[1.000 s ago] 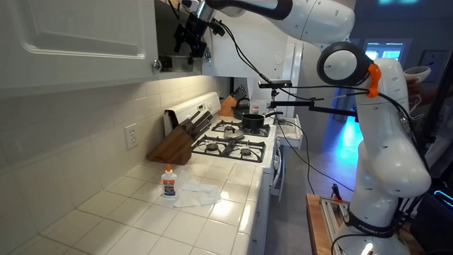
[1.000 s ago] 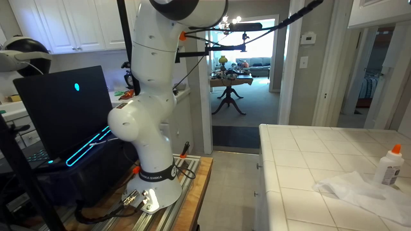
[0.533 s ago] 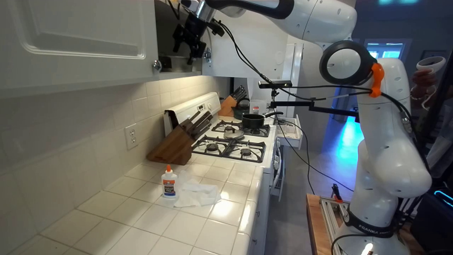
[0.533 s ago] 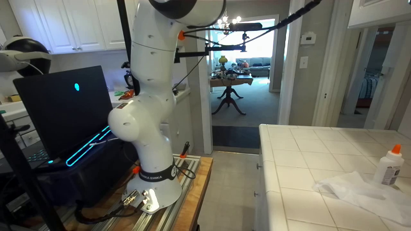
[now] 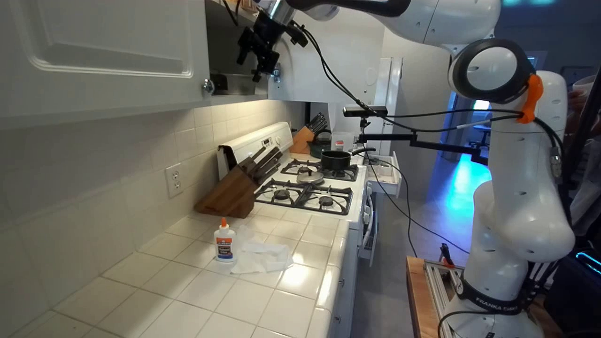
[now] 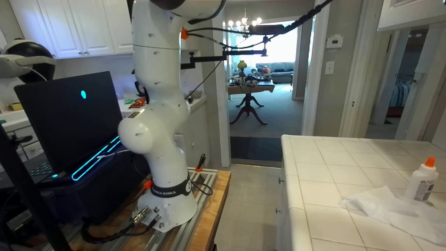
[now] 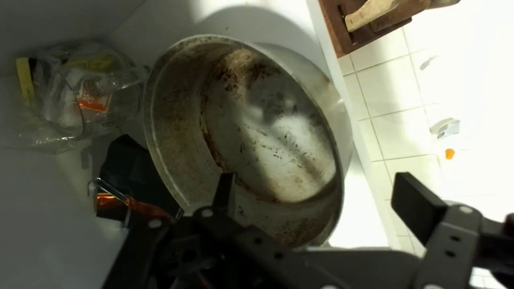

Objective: Pick up the pan, and then place it in the open cabinet

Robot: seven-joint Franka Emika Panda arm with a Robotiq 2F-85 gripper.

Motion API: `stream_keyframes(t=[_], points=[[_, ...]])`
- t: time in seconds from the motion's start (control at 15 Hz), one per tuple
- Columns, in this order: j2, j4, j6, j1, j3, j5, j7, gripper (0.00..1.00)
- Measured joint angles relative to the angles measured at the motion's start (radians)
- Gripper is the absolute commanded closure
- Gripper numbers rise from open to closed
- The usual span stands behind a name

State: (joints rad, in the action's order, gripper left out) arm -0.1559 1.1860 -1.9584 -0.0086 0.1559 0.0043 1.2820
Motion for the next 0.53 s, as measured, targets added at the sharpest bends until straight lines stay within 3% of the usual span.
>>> stream_keyframes(t=[0.53], points=[[0.186,0.321,-0.114,0.044,-0.014,-0.059,-0.483,0.00]])
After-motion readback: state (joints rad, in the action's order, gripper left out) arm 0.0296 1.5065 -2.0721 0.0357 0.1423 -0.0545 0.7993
